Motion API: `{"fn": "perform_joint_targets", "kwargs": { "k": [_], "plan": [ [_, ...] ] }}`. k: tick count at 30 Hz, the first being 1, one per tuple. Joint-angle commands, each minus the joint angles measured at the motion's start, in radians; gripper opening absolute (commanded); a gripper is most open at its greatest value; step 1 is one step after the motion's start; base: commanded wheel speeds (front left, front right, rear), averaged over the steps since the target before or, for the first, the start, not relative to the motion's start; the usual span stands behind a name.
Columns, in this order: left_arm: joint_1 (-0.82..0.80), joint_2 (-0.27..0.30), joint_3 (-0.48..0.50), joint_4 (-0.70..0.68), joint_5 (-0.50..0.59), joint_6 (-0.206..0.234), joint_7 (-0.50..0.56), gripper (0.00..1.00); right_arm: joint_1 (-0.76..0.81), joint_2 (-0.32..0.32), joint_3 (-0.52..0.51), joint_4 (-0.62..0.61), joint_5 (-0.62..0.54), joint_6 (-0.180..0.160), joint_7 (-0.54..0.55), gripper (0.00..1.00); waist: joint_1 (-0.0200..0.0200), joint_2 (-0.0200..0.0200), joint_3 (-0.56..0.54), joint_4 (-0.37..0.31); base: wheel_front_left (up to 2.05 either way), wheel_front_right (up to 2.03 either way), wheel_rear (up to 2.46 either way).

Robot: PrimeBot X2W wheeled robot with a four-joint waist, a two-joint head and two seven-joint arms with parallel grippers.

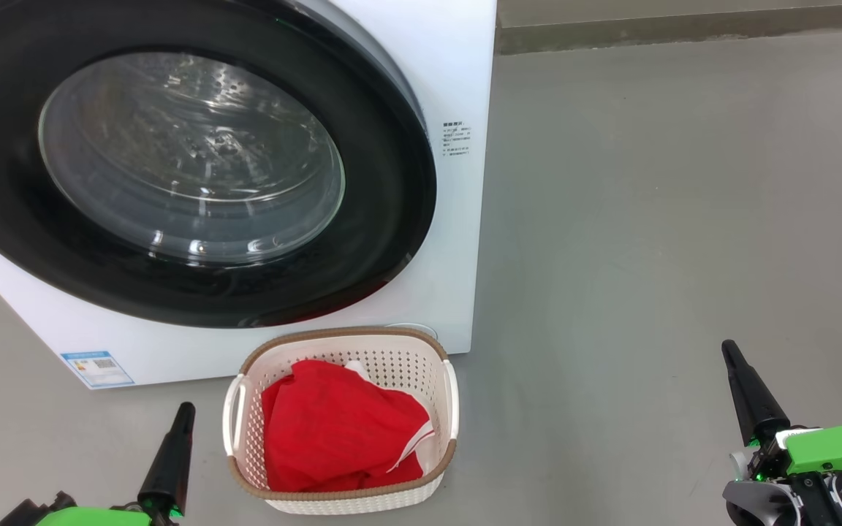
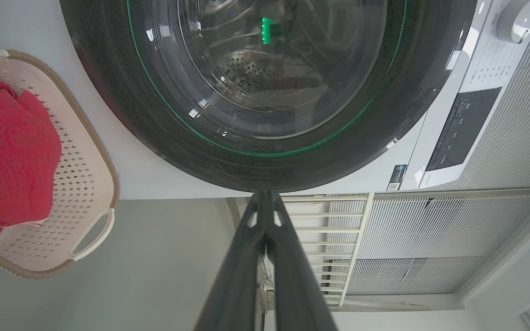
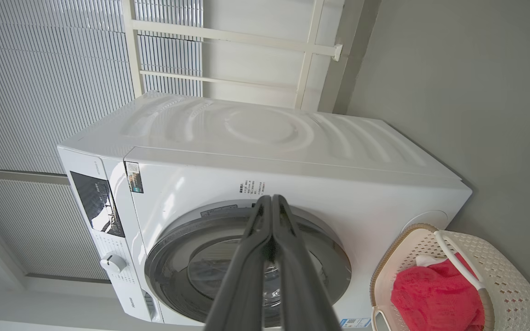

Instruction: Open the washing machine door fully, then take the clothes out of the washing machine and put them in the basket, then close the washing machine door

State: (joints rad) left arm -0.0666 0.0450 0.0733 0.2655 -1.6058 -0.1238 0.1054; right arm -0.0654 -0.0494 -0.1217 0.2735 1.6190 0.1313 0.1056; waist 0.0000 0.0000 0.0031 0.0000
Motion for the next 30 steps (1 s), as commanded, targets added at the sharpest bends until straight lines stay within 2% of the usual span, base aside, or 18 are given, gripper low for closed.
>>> {"fn": "perform_joint_targets", "kwargs": {
  "k": [1,30],
  "plan": [
    [-0.041,0.009,0.037,-0.020,-0.006,-0.007,0.005,0.00,-0.042,-0.006,0.014,-0.029,-0.005,-0.001,0.002,0.00,0.0000,0.0000,0.000,0.000,0.00,0.00,0.00],
    [-0.041,0.007,0.038,-0.020,-0.004,-0.007,0.006,0.00,-0.042,-0.004,0.012,-0.029,-0.007,-0.001,0.005,0.00,0.0000,0.0000,0.000,0.000,0.00,0.00,0.00]
  ]
}}
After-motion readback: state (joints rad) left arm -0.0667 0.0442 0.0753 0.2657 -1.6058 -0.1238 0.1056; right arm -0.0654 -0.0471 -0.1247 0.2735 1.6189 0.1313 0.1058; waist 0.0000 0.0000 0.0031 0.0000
